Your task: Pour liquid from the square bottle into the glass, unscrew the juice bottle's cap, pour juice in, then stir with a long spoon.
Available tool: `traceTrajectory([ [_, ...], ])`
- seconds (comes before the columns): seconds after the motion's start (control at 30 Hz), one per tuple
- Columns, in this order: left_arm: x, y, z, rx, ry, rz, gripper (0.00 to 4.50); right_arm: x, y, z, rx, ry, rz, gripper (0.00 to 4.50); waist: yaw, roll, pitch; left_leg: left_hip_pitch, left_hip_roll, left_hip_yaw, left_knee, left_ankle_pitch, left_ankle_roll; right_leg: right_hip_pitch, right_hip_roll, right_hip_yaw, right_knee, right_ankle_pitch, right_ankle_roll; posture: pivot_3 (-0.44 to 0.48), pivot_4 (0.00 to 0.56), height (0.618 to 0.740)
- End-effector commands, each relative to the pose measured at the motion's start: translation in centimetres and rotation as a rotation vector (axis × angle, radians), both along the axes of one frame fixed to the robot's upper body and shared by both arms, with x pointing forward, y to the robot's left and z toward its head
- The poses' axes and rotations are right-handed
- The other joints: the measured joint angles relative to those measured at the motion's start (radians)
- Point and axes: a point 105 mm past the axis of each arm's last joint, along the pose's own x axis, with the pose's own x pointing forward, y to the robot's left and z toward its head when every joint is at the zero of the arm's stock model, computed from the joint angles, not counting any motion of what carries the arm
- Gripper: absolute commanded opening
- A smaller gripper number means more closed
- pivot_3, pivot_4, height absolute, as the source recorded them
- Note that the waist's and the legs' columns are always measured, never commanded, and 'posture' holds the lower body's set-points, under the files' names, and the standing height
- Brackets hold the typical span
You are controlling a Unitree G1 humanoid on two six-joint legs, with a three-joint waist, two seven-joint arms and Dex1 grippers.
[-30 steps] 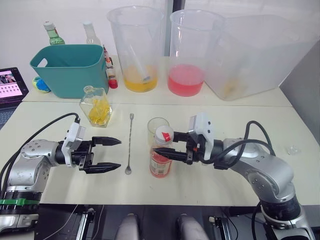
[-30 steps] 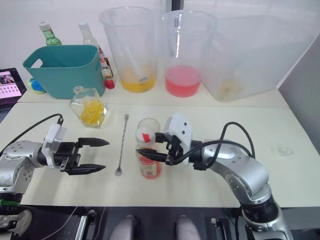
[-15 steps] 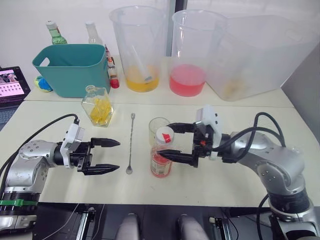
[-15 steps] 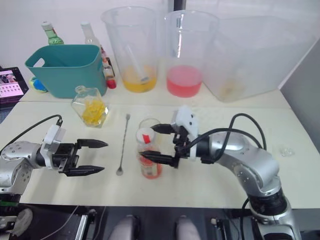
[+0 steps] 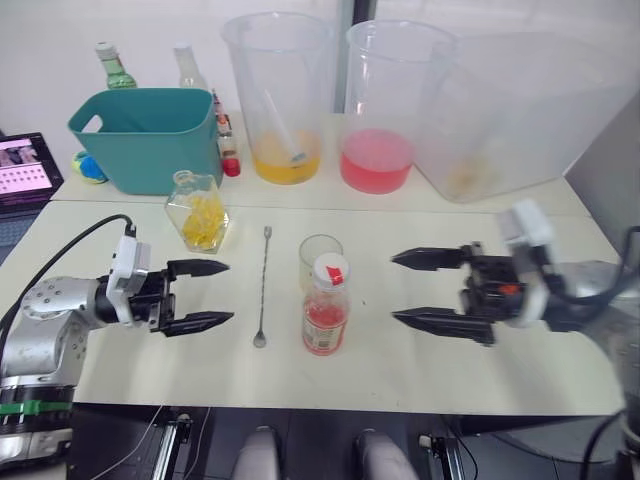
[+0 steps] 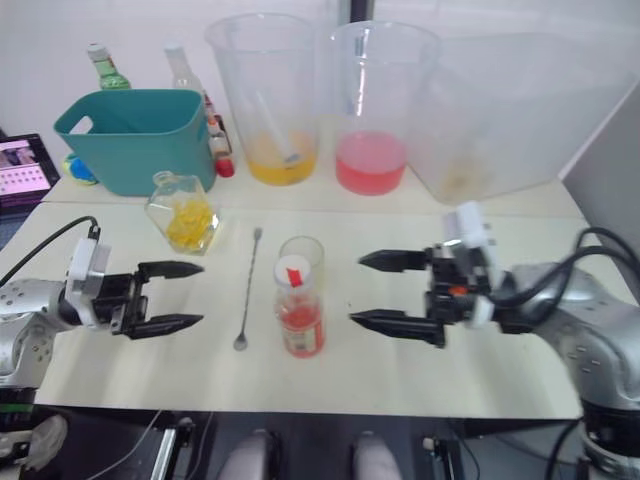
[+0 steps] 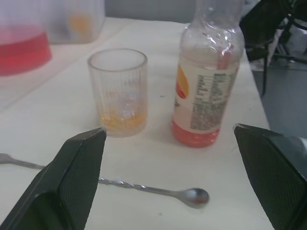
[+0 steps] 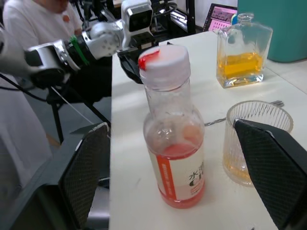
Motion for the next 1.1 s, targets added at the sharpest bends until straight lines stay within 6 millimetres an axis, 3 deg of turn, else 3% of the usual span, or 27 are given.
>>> traceTrajectory([
  [0.03,0.5,0.2,1.6,0.017,-0.070,0.027,4.50,0.2,-2.3,1.7,0.048,-0.047,-0.102,4.44,0.005,0.000,0.000,0.000,0.000,0.000,0.000,0.000,0.000,0.000,0.000,0.000,0.000,0.000,0.000,0.000,0.150,0.726],
  [0.17,1.2,0.1,2.6,-0.013,-0.049,0.044,4.50,0.8,-5.7,1.7,0.062,-0.086,-0.286,4.44,0.006,0.000,0.000,0.000,0.000,0.000,0.000,0.000,0.000,0.000,0.000,0.000,0.000,0.000,0.000,0.000,0.150,0.726],
  [0.27,1.6,-0.1,3.3,-0.032,-0.087,0.066,4.50,1.1,-7.0,1.5,0.038,-0.141,-0.371,4.44,0.006,0.000,0.000,0.000,-0.001,0.000,0.001,0.000,0.000,0.000,0.000,0.000,0.000,0.000,0.000,0.000,0.150,0.726],
  [0.37,2.9,-0.7,4.0,-0.064,-0.074,0.113,4.50,1.9,-10.4,0.5,0.005,-0.205,-0.585,4.44,0.006,0.000,0.000,0.000,0.000,0.000,0.001,0.000,0.000,0.000,0.000,0.000,0.000,0.000,0.000,0.000,0.150,0.726],
  [0.53,2.8,-2.8,5.9,-0.145,0.032,0.047,4.50,0.1,-12.4,-1.6,-0.016,-0.094,-0.606,4.44,0.008,0.000,0.000,-0.001,-0.001,0.000,0.002,0.000,0.000,0.001,0.000,0.000,0.001,0.000,0.001,0.000,0.150,0.726],
  [0.7,2.3,-4.3,6.8,-0.131,0.077,-0.023,4.50,-0.4,-12.8,-2.1,-0.018,-0.073,-0.624,4.44,-0.002,0.000,0.000,0.000,-0.001,0.000,0.004,0.000,0.000,0.002,0.000,0.001,0.001,0.000,0.001,0.000,0.150,0.726],
  [0.77,2.9,-4.5,5.5,-0.001,0.113,-0.006,4.50,-0.2,-12.7,-2.2,0.003,-0.084,-0.638,4.44,-0.004,0.000,0.000,0.001,-0.001,0.000,0.004,0.000,0.000,0.003,0.001,0.001,0.001,0.000,0.001,0.000,0.150,0.726],
  [0.87,3.3,-4.8,5.0,0.045,0.125,-0.020,4.50,0.1,-12.1,-2.1,0.044,-0.079,-0.631,4.44,-0.001,0.001,0.000,0.001,-0.001,0.000,0.004,0.000,0.000,0.003,0.001,0.001,0.001,0.000,0.001,0.000,0.150,0.726],
  [1.1,0.7,-6.8,4.6,0.070,0.132,-0.234,4.50,-0.6,-9.9,-1.6,0.028,-0.126,-0.550,4.44,0.004,0.001,0.000,0.000,-0.001,0.000,0.004,0.000,0.000,0.003,0.001,0.001,0.001,0.000,0.001,0.000,0.150,0.726],
])
